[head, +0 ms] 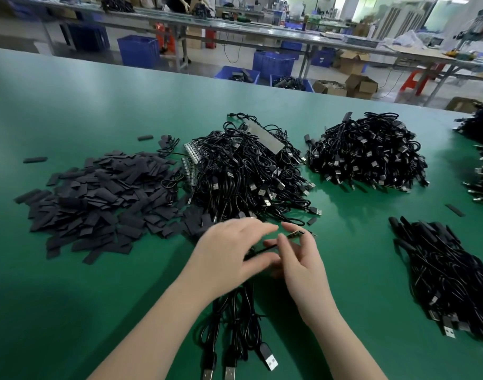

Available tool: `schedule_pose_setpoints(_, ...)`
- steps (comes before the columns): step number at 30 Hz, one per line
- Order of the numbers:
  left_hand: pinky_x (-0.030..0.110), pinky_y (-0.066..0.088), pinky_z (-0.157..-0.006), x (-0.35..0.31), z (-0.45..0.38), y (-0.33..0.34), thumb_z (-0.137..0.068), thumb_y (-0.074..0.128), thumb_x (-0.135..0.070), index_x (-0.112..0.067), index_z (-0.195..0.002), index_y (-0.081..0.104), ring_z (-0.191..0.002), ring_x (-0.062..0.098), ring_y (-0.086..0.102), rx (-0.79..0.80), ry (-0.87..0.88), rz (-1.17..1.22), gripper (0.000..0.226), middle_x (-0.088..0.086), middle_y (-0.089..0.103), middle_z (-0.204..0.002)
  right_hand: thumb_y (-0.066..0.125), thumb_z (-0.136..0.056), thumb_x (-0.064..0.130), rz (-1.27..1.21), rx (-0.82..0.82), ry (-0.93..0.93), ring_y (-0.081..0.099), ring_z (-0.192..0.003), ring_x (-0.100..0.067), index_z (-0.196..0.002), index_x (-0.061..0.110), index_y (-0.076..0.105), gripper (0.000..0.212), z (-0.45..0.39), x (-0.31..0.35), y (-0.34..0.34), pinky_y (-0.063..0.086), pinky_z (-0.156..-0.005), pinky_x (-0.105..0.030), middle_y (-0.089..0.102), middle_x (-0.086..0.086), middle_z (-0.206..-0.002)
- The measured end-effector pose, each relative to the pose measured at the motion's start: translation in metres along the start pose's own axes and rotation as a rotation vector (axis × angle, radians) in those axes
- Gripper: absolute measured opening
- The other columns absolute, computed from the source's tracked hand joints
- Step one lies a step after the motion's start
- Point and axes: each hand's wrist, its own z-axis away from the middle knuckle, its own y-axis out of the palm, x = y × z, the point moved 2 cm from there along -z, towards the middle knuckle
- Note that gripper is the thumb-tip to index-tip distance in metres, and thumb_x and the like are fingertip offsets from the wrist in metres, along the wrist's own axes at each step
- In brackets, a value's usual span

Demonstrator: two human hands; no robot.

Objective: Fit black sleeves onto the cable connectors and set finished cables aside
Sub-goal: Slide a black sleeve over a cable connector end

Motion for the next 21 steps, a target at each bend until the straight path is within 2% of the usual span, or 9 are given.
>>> schedule_pose_setpoints(3,0.031,0.043,-0.101,0.005,0.002,0.015,-0.09,0.055,-0.054,-0.039,-0.138,0.048,-0.125,0.001,0.047,0.171,-0.026,-0.012,0.051,-0.02,0.054,-0.135,0.048,-0.103,0.03,0.043,-0.078,-0.035,0.059,-0.061,-0.01,-0.1,0.045,0.067,0.024,-0.003,0.002,-0.008,0.051,-0.058,-0.024,0.069,0.011,-0.086)
schedule_pose_setpoints(6,0.031,0.043,-0.102,0.007,0.001,0.016,-0.095,0.055,-0.037,-0.039,-0.14,0.046,-0.126,0.002,0.048,0.132,-0.023,-0.054,0.047,-0.02,0.055,-0.135,0.053,-0.1,0.031,0.098,-0.124,-0.067,0.061,-0.065,-0.005,-0.098,0.043,0.073,0.023,-0.004,0.004,-0.014,0.049,-0.064,-0.018,0.065,0.009,-0.089)
schedule_pose_setpoints(8,0.031,0.041,-0.104,0.009,0.001,0.014,-0.095,0.051,-0.019,-0.036,-0.142,0.044,-0.126,0.005,0.05,0.096,-0.037,-0.071,0.051,-0.018,0.056,-0.136,0.06,-0.098,0.025,0.015,-0.121,-0.063,0.063,-0.066,-0.006,-0.093,0.04,0.076,0.023,-0.003,0.006,-0.015,0.053,-0.067,-0.022,0.068,0.005,-0.076)
schedule_pose_setpoints(10,0.03,0.036,-0.107,0.008,0.002,0.013,-0.088,0.046,-0.006,-0.036,-0.145,0.04,-0.128,0.007,0.046,0.074,-0.053,-0.095,0.064,-0.017,0.053,-0.139,0.066,-0.094,0.016,-0.041,-0.076,-0.039,0.066,-0.067,-0.013,-0.09,0.036,0.075,0.022,-0.002,0.006,-0.013,0.057,-0.07,-0.027,0.069,0.002,-0.069)
schedule_pose_setpoints(13,0.03,0.034,-0.108,0.003,0.004,0.014,-0.079,0.046,-0.015,-0.035,-0.143,0.044,-0.128,0.006,0.046,0.07,-0.054,-0.065,0.067,-0.017,0.054,-0.137,0.072,-0.088,0.013,-0.027,-0.001,0.005,0.06,-0.062,-0.016,-0.088,0.028,0.069,0.016,0.002,0.003,-0.004,0.054,-0.071,-0.037,0.064,-0.002,-0.063)
schedule_pose_setpoints(17,0.03,0.04,-0.101,0.001,0.003,0.015,-0.08,0.051,-0.03,-0.035,-0.135,0.054,-0.118,0.004,0.054,0.086,-0.044,-0.039,0.056,-0.017,0.063,-0.125,0.075,-0.086,0.016,0.011,-0.004,0.039,0.063,-0.06,-0.012,-0.084,0.028,0.061,0.018,0.003,-0.001,-0.002,0.052,-0.067,-0.028,0.068,-0.002,-0.063)
schedule_pose_setpoints(21,0.031,0.048,-0.088,0.004,0.002,0.015,-0.086,0.058,-0.029,-0.036,-0.126,0.061,-0.102,0.007,0.062,0.026,-0.098,-0.009,0.041,-0.014,0.069,-0.112,0.071,-0.09,0.021,0.073,-0.043,0.017,0.067,-0.07,-0.012,-0.086,0.031,0.063,0.013,-0.001,-0.002,-0.005,0.053,-0.073,-0.033,0.073,-0.001,-0.076)
